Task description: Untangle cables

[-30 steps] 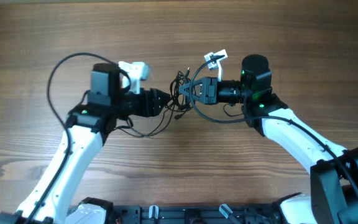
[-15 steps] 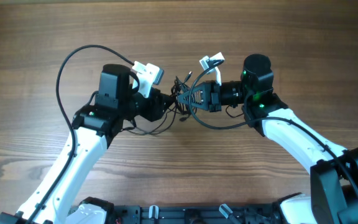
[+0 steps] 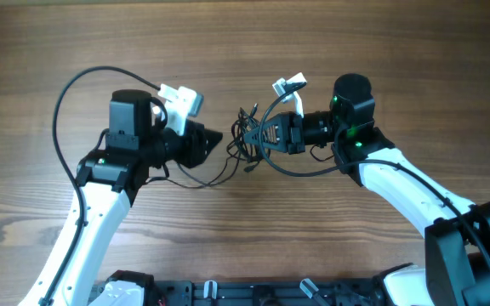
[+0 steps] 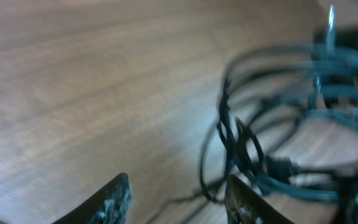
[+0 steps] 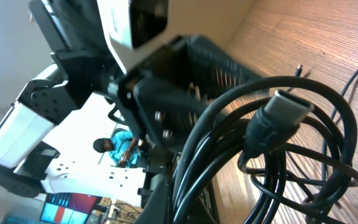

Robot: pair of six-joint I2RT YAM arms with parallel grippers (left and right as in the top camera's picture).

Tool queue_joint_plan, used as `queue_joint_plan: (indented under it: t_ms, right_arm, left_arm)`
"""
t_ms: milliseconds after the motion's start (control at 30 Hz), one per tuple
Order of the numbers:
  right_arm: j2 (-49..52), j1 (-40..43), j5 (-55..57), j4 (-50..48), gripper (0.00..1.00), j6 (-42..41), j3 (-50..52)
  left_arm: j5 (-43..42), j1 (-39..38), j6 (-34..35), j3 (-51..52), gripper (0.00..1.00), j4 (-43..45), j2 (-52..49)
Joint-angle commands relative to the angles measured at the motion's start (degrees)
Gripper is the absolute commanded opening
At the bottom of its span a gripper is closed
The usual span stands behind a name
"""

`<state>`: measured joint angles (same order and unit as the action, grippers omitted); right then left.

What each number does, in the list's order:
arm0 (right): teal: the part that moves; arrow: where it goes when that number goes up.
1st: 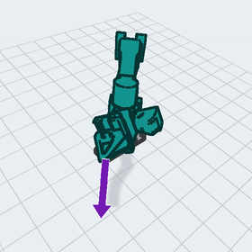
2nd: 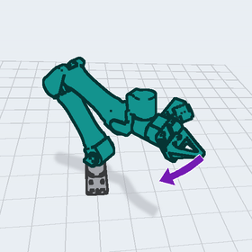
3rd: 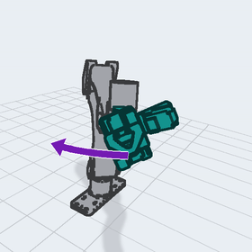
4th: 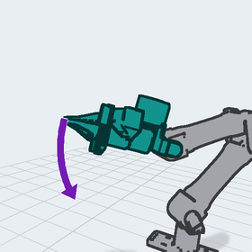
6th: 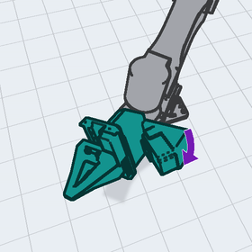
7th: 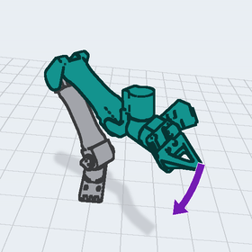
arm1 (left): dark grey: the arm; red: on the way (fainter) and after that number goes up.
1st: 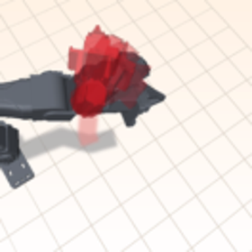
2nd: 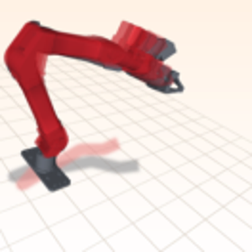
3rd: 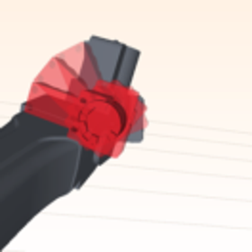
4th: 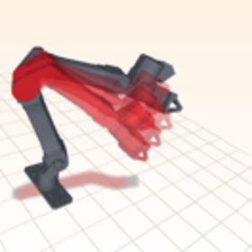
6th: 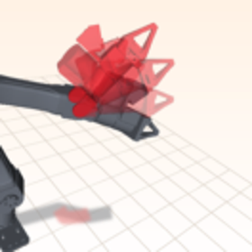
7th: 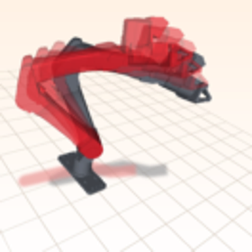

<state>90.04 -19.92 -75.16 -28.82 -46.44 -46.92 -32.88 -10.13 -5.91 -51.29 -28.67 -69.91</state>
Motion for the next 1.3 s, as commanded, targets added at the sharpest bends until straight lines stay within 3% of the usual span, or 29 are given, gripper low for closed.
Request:
queue_joint_plan:
  t_ms: [0,233,633,967,1033,1133,1267]
  right_arm:
    - [-0.35,0.52,-1.86,-0.31,0.04,-0.55,-0.33]
    - [-0.35,0.52,-1.86,-0.33,0.04,-1.66,-0.33]
    - [-0.37,0.50,-1.88,-0.50,0.04,-1.75,-0.33]
    - [-0.37,0.50,-2.73,-0.52,0.04,-3.28,-0.33]
    - [-0.37,0.50,-2.95,-0.52,0.04,-3.26,-0.33]
    - [-0.37,0.52,-1.66,-0.52,0.04,-3.21,-0.33]
    - [-0.37,0.52,5.53,-0.46,0.04,-3.32,-0.33]
  left_arm:
    - [-5.03,0.13,-5.92,-0.42,0.52,-3.39,-0.24]
    - [-2.47,-0.15,-5.86,-0.37,0.55,-2.05,-2.16]
    - [-1.79,-7.15,-5.84,-0.37,0.54,-1.18,-5.86]
    - [-0.44,-11.50,-5.66,-0.37,0.29,2.75,-8.31]
    - [0.44,-11.50,-5.64,-0.37,0.06,2.78,-9.84]
    - [7.52,-9.31,-0.81,-0.39,0.04,2.38,-9.05]
    - [7.82,0.57,0.42,-0.37,0.04,-4.22,-1.07]
